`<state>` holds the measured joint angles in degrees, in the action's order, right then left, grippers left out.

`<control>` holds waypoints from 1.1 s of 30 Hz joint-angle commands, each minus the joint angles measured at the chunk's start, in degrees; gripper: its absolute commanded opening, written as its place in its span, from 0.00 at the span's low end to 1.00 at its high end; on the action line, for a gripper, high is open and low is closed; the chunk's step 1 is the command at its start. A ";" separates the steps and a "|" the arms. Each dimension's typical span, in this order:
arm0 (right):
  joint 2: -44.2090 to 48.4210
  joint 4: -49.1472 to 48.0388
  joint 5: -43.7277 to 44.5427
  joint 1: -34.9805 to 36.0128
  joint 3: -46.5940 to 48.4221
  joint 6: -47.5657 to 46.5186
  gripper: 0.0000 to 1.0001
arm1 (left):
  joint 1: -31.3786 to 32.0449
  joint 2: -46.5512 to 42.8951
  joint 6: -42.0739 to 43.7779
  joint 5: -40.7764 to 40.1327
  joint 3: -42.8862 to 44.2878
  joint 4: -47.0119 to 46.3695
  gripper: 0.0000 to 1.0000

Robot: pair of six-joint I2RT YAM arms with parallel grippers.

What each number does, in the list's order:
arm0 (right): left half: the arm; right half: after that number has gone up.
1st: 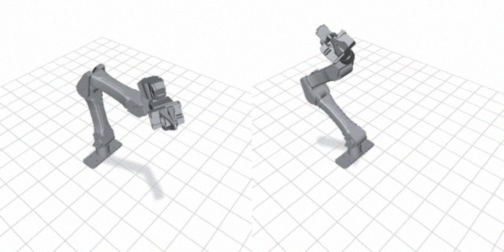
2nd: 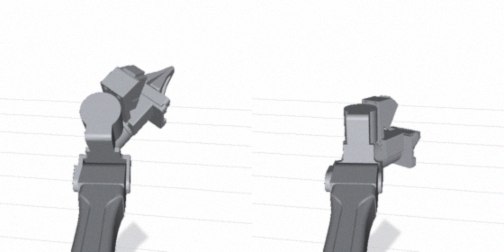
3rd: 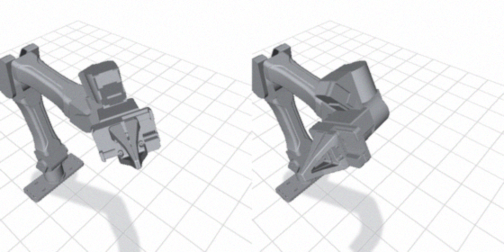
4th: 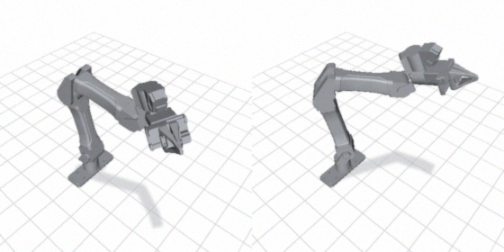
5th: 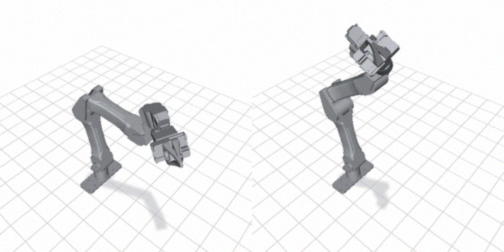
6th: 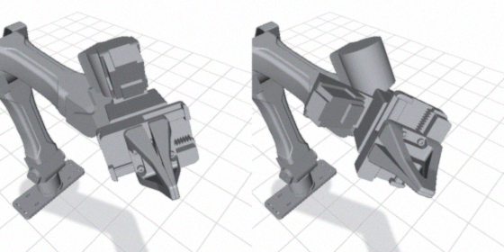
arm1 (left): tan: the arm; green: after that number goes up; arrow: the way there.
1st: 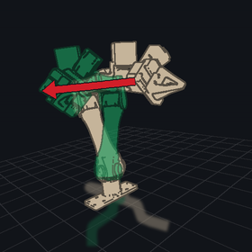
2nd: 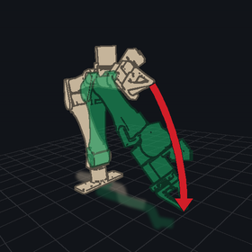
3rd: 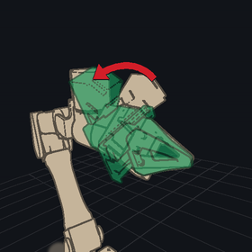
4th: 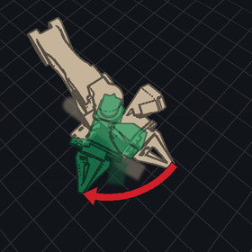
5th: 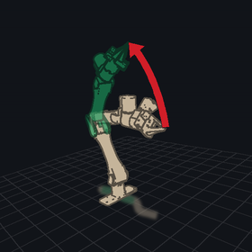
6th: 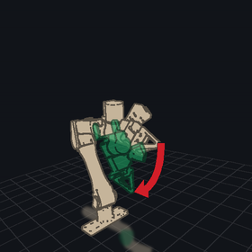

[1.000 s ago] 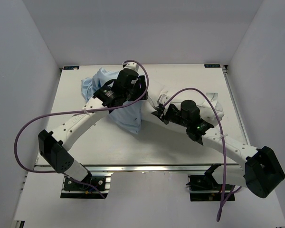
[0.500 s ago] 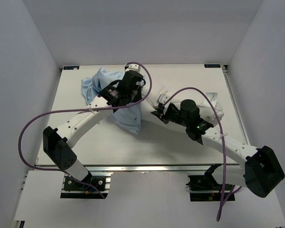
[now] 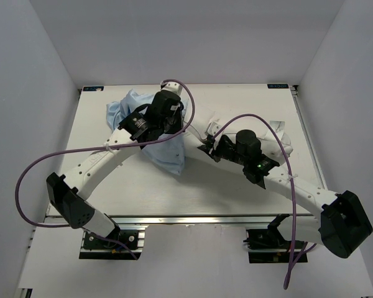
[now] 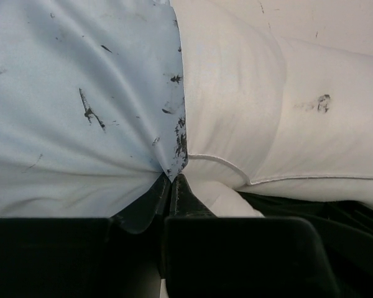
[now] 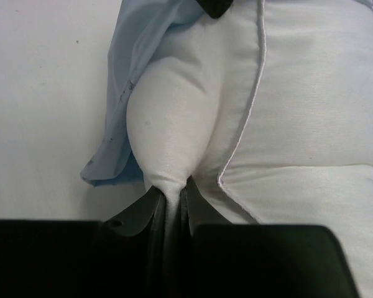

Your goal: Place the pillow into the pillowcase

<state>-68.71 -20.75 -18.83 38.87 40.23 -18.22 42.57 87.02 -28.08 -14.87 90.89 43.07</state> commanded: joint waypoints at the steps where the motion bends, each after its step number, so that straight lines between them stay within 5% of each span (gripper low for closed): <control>1: -0.11 1.94 -0.77 0.15 2.66 0.29 0.00 | -0.03 -5.01 0.74 4.67 -2.47 -1.85 0.00; 12: 1.20 4.05 -1.21 0.06 3.71 -0.86 0.08 | -0.03 -7.13 0.39 6.70 -3.70 -3.08 0.00; 17: 5.06 11.51 -3.49 0.06 11.08 0.37 0.47 | -0.03 -8.36 -0.57 8.28 -6.07 -4.39 0.00; 23: 9.91 15.21 0.01 0.06 21.20 2.57 0.78 | -0.03 -12.31 -3.38 10.04 -12.04 -8.52 0.00; 26: 7.98 18.29 3.71 -0.20 23.14 1.35 0.89 | -0.03 -14.42 -4.61 10.83 -15.47 -10.80 0.00; 33: -1.25 32.78 -2.60 -2.57 26.39 -4.80 0.89 | -0.03 -18.11 -5.85 10.48 -18.64 -12.04 0.00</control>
<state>-66.08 0.91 -18.70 36.99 65.10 -19.97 42.19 72.25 -32.62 -5.56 72.31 35.05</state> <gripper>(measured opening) 0.894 0.130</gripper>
